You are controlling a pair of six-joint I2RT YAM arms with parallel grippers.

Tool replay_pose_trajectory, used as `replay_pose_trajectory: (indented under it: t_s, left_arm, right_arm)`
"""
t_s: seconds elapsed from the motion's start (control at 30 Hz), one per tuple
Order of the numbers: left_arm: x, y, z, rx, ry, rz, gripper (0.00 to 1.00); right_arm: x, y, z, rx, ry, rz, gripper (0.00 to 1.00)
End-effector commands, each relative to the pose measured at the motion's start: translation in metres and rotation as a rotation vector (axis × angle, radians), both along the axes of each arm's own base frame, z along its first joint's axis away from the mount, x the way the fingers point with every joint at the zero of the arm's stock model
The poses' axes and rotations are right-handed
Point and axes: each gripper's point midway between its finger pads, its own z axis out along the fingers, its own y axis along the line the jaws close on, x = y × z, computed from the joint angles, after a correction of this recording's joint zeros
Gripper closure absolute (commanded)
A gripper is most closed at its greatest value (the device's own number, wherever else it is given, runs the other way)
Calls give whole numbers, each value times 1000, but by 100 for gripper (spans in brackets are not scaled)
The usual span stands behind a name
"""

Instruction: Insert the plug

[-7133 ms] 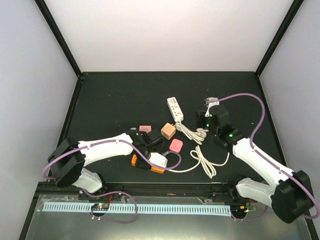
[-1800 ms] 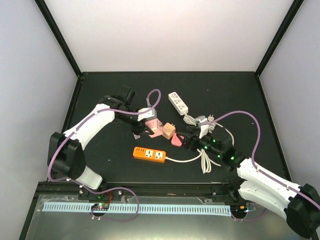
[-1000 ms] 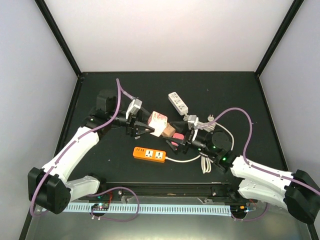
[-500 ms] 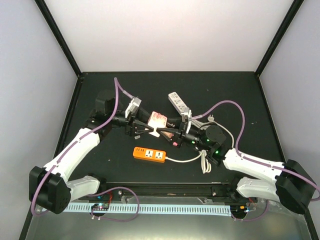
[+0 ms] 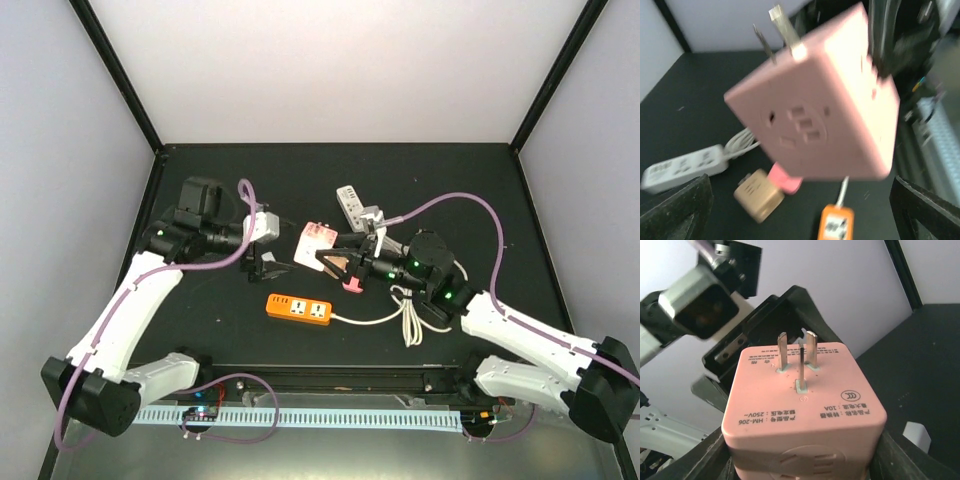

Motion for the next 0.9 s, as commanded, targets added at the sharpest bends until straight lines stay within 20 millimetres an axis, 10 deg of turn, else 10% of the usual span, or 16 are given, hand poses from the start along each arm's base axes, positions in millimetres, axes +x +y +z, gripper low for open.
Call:
replay_pose_trajectory:
  t_s: [0.0, 0.87]
  left_arm:
    - [17, 35, -40, 312, -282, 114, 1]
    - [18, 5, -46, 455, -660, 279, 4]
  right_arm:
    - [3, -1, -19, -150, 95, 12, 88]
    - [14, 21, -53, -349, 262, 70, 95]
